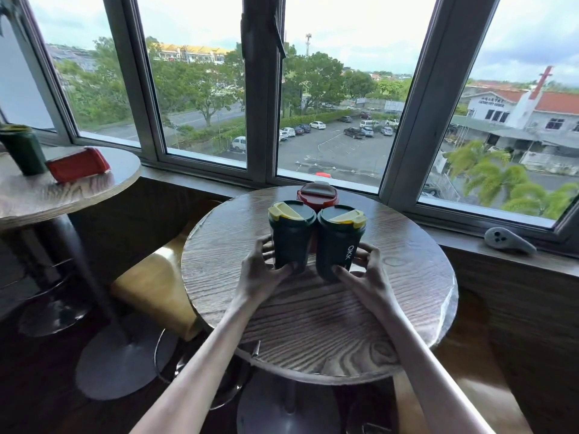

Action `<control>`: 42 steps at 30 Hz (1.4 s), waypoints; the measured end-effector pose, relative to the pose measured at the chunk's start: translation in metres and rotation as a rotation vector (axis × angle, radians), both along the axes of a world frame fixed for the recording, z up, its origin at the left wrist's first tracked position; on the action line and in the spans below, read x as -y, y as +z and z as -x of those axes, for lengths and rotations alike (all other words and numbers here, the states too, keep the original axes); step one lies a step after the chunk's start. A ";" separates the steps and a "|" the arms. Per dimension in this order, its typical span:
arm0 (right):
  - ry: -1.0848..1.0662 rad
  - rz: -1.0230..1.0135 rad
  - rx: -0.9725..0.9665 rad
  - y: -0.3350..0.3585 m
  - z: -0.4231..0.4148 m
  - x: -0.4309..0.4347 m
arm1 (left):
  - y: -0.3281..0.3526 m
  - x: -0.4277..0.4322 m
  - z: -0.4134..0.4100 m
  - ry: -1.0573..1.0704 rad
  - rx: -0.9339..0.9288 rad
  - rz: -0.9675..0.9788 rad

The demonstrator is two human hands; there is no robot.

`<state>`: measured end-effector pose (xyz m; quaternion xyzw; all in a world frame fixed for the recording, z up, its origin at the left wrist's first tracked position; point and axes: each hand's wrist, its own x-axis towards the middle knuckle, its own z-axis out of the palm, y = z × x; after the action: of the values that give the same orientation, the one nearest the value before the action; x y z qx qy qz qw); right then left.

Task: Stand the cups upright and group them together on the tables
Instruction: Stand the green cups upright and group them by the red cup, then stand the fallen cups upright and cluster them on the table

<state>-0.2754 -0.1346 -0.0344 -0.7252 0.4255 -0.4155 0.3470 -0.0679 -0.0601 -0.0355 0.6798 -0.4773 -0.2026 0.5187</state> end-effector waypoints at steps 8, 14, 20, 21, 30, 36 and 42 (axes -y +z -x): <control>-0.029 -0.034 -0.002 0.005 0.002 -0.009 | 0.004 -0.005 0.001 0.016 0.044 -0.001; -0.134 -0.092 -0.154 0.001 0.025 -0.054 | 0.004 -0.057 0.014 0.006 0.236 -0.092; -0.010 0.077 -0.454 0.010 0.040 -0.118 | -0.004 -0.139 0.037 0.144 0.533 -0.087; 0.026 0.119 -0.498 0.013 0.039 -0.127 | -0.008 -0.152 0.043 0.181 0.563 -0.077; 0.536 0.463 -0.701 0.006 0.008 -0.208 | -0.060 -0.293 0.099 0.630 0.585 -0.305; 0.985 0.598 -0.743 -0.031 -0.040 -0.294 | -0.094 -0.429 0.143 1.055 0.414 -0.534; 1.417 0.762 -0.788 -0.056 -0.089 -0.433 | -0.127 -0.577 0.191 1.430 0.197 -0.628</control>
<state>-0.1868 0.2984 -0.0904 -0.9738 -0.2006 0.0623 0.0866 -0.2587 0.5166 -0.1630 0.9515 0.1118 0.1164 0.2620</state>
